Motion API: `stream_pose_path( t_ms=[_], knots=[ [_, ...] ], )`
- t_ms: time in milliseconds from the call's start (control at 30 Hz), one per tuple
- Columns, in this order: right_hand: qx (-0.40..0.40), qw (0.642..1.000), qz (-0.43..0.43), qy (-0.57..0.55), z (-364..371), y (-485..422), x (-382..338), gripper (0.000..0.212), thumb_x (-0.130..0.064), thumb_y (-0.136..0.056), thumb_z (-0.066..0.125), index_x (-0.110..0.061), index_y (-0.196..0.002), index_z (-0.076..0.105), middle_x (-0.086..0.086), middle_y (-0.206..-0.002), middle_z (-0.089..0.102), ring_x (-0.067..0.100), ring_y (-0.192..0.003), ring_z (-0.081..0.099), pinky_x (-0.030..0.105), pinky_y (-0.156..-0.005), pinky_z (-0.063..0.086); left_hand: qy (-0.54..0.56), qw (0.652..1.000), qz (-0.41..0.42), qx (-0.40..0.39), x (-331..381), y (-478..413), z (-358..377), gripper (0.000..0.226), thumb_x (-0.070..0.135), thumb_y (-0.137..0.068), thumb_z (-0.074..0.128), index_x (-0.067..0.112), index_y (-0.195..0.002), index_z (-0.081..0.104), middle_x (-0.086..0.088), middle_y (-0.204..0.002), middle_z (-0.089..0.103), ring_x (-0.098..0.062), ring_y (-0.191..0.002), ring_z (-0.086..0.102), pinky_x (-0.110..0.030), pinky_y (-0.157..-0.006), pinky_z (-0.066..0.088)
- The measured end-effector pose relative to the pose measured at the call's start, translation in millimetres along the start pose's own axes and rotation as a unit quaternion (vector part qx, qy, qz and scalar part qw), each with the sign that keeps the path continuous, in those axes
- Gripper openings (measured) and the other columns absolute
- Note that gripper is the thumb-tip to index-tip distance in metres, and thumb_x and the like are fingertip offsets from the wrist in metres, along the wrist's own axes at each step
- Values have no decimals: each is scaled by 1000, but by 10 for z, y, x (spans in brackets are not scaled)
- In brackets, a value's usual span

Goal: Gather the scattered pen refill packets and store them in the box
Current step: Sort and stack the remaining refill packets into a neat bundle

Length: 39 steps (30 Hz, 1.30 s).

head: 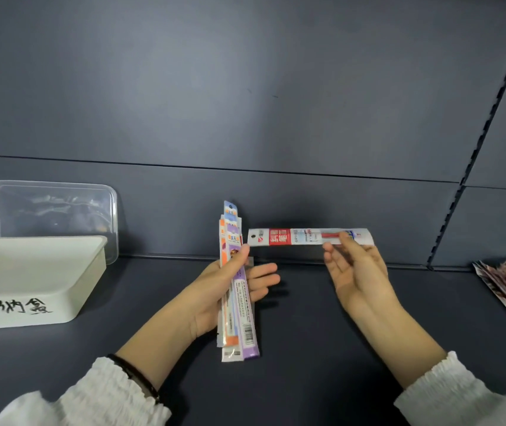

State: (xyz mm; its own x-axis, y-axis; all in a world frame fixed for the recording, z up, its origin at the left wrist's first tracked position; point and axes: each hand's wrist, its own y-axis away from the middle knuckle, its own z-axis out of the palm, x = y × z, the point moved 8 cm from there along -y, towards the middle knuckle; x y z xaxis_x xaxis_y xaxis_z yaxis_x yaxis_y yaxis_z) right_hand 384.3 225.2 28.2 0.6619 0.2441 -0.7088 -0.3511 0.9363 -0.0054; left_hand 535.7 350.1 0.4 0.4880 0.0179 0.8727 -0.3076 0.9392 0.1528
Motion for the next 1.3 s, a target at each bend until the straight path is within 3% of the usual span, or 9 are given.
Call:
stream_pose_path(
  t_ms=[200, 400, 533, 633, 767, 933, 1033, 1167, 1300],
  knots=[
    [-114, 979, 28, 169, 292, 240, 293, 19, -8, -86, 66, -8, -104, 61, 10, -92, 76, 18, -81, 74, 22, -61, 56, 88, 993, 76, -1, 71, -41, 4, 38, 27, -90, 55, 10, -124, 59, -12, -120, 69, -22, -111, 66, -35, -92, 52],
    [-243, 893, 29, 378, 545, 531, 529, 27, -11, -81, 74, -10, -98, 53, 10, -80, 75, 13, -68, 71, 24, -59, 53, 92, 982, 164, -6, 297, -3, -79, 35, 32, -94, 47, 17, -125, 56, -2, -118, 71, -19, -112, 66, -41, -98, 47],
    [-275, 837, -19, 472, 555, 494, 550, 15, -30, -87, 66, -15, -85, 66, 2, -86, 74, 9, -76, 65, 23, -67, 51, 113, 972, 201, 39, 524, -22, -352, 29, 36, -97, 46, 13, -106, 62, 0, -73, 70, -14, -64, 69, -32, -68, 60],
    [-210, 792, -81, 568, 446, 356, 525, 16, -34, -80, 73, -19, -79, 67, -6, -81, 70, 1, -73, 59, 9, -67, 45, 139, 974, 168, 55, 550, -65, -582, 32, 46, -94, 46, 17, -92, 58, 6, -53, 49, -4, -34, 41, -17, -37, 42],
    [-200, 703, -116, 672, 481, 330, 662, 36, -53, -69, 74, -22, -81, 60, -12, -84, 61, 5, -84, 54, 18, -73, 46, 152, 978, 133, 55, 409, -151, -667, 37, 52, -93, 45, 17, -88, 57, 7, -48, 43, -3, -30, 35, -13, -30, 31],
    [-217, 569, -103, 786, 499, 384, 813, 62, -70, -67, 64, -32, -113, 49, -13, -108, 51, 12, -108, 41, 33, -94, 34, 140, 983, 114, 42, 329, -179, -561, 29, 45, -90, 52, 17, -92, 58, 6, -49, 42, -3, -30, 34, -14, -31, 30],
    [-209, 594, -48, 775, 360, 253, 730, 59, -53, -70, 72, -29, -121, 55, -12, -105, 58, 12, -106, 50, 32, -93, 41, 137, 984, 107, 46, 296, -166, -544, 29, 44, -82, 59, 17, -93, 59, 6, -51, 42, -3, -32, 35, -15, -32, 30],
    [-200, 683, 1, 703, 230, 134, 611, 48, -18, -75, 74, -22, -121, 59, -10, -83, 64, 2, -75, 60, 13, -64, 46, 131, 983, 109, 68, 254, -133, -540, 30, 38, -78, 65, 15, -97, 61, 4, -59, 52, -5, -39, 45, -17, -37, 40],
    [-125, 810, -59, 569, 205, 63, 439, 35, -4, -77, 70, -19, -109, 66, -6, -76, 62, 8, -65, 59, 19, -59, 50, 106, 985, 84, 109, 145, -136, -525, 19, 28, -91, 61, 12, -100, 63, -4, -87, 72, -16, -75, 68, -26, -63, 57]
  ],
)
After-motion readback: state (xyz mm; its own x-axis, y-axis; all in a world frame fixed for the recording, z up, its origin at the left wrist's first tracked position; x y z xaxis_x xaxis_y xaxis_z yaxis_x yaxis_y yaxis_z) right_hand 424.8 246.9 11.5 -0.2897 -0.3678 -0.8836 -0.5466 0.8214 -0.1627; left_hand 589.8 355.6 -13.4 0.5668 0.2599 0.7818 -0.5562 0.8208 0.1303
